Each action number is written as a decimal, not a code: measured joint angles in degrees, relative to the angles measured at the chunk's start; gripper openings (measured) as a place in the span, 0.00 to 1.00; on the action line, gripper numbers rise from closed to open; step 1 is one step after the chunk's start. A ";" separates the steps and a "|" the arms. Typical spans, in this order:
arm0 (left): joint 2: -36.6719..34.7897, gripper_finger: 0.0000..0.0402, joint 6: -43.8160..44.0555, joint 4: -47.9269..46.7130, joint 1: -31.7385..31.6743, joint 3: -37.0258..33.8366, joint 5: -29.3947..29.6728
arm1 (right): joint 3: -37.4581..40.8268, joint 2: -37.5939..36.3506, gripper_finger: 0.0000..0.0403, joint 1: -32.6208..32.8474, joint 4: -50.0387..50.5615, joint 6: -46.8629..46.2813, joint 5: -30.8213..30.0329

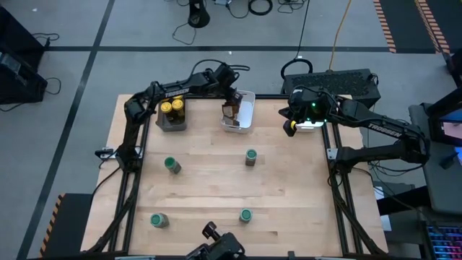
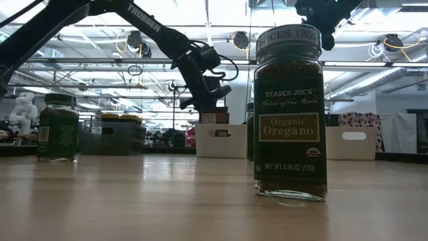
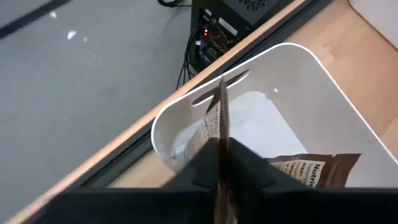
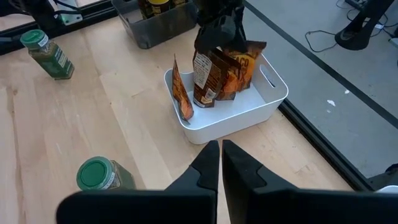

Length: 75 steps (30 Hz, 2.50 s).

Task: Sort spices by type
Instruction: Adjust the brown seasoning packs in the left white bin, then adjust the left white bin to align with the other bins

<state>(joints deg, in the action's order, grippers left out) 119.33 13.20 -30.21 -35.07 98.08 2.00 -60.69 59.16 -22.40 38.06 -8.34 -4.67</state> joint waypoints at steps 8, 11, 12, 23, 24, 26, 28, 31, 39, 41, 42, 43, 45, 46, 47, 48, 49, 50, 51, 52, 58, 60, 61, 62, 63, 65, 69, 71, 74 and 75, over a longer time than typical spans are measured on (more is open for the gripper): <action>-0.02 0.01 -10.34 1.75 0.55 0.44 -4.68 | 0.00 0.00 0.00 0.01 0.00 0.00 0.00; -0.07 0.01 -17.69 1.85 1.36 1.34 -4.96 | 0.00 0.00 0.00 -0.01 -0.01 0.00 0.00; -0.08 0.01 -20.29 1.84 1.59 1.54 -4.90 | 0.00 0.00 0.00 0.01 -0.02 0.00 0.00; -0.11 0.01 -38.09 0.72 2.99 1.79 -2.32 | 0.00 0.00 0.00 -0.01 -0.02 -1.49 0.00; -0.11 0.01 -38.11 0.72 2.94 1.79 -2.31 | 0.00 0.00 0.00 -0.01 -0.02 -1.51 0.00; -0.11 0.01 -38.11 0.66 2.70 1.79 -2.29 | 0.00 0.00 0.00 0.01 -0.02 -1.51 0.00; -0.11 0.01 -38.03 0.41 2.55 1.79 -2.27 | 0.00 0.00 0.00 -0.01 -0.02 -1.51 0.00; -0.11 0.03 -37.68 0.37 2.55 1.81 -0.81 | 0.00 0.00 0.00 -0.01 -0.04 -1.51 0.00; -0.11 0.10 -37.69 0.08 2.84 1.86 5.35 | 0.00 0.00 0.00 -0.01 -0.04 -1.52 0.00; -0.11 0.12 -37.68 -0.18 2.84 1.86 5.36 | 0.00 0.00 0.00 0.00 -0.04 -1.51 0.00; -0.11 0.13 -37.67 -0.20 2.84 1.86 5.48 | 0.00 0.00 0.00 0.01 -0.04 -1.51 0.00; -0.11 0.14 -37.67 -0.28 2.84 1.86 5.57 | 0.00 0.00 0.00 -0.01 -0.04 -1.51 0.00; -0.13 0.16 -37.67 -0.29 2.84 1.86 5.61 | 0.00 0.00 0.00 -0.01 -0.06 -1.51 0.00; -0.13 0.17 -37.67 -0.32 2.84 1.86 5.65 | 0.00 0.00 0.00 -0.01 -0.04 -1.51 0.00; -0.14 0.19 -37.65 -0.33 2.84 1.86 5.71 | 0.00 0.00 0.00 -0.01 -0.06 -1.51 0.00; -0.21 0.20 -37.58 -0.42 2.84 1.86 5.75 | 0.00 0.00 0.00 -0.01 -0.05 -1.51 0.00; -0.38 0.21 -37.54 -0.68 2.84 1.86 5.77 | 0.00 0.00 0.00 -0.01 -0.07 -1.51 0.00; -0.66 0.22 -37.54 -0.90 2.90 1.86 5.76 | 0.00 0.00 0.00 -0.01 -0.07 -1.51 0.00; -1.06 0.22 -37.54 -1.01 2.93 1.86 5.75 | 0.00 0.00 0.00 -0.01 -0.07 -1.49 -0.02; -1.52 0.23 -37.56 -1.05 3.00 1.86 5.70 | 0.00 0.00 0.00 0.00 -0.05 -1.43 -0.02; -5.21 0.26 -37.60 -2.08 3.36 1.88 5.55 | -0.02 0.20 0.00 -0.03 -0.17 -0.79 -2.92; -6.51 0.26 -37.61 -1.99 3.34 1.88 5.55 | -0.02 0.58 0.00 -0.14 -0.45 -0.56 -3.18; -7.22 0.26 -37.61 -1.84 3.32 1.88 5.55 | -0.02 0.80 0.00 -0.16 -0.83 -0.37 -3.13; -7.84 0.26 -37.61 -1.80 3.28 1.88 5.55 | -0.02 1.11 0.00 -0.16 -1.05 -0.25 -3.13; -8.27 0.26 -37.58 -1.62 3.23 1.88 5.53 | -0.02 1.63 0.00 -0.16 -1.47 -0.22 -3.12; -9.43 0.26 -36.77 -2.12 3.05 1.88 5.53 | -0.07 2.79 0.00 -0.16 -2.97 -0.35 -2.97; -12.40 0.26 -33.40 -3.06 2.71 1.88 2.55 | -0.07 6.60 0.00 -0.37 -5.48 -0.25 -2.82; -14.51 0.26 -32.97 -3.66 2.42 1.88 -3.85 | -0.07 9.01 0.00 -1.10 -5.71 -0.15 -2.78; -18.11 0.26 -32.42 -5.10 2.30 1.88 -9.57 | -0.07 12.41 0.00 -3.54 -6.42 -1.46 -2.71; -19.49 0.26 -31.58 -5.69 2.47 1.88 -9.60 | -0.07 13.22 0.00 -4.72 -6.71 -2.21 -2.71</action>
<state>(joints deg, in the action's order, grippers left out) 99.84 -18.38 -35.91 -32.60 99.96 -7.60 -60.75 72.38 -27.12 31.35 -10.55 -7.38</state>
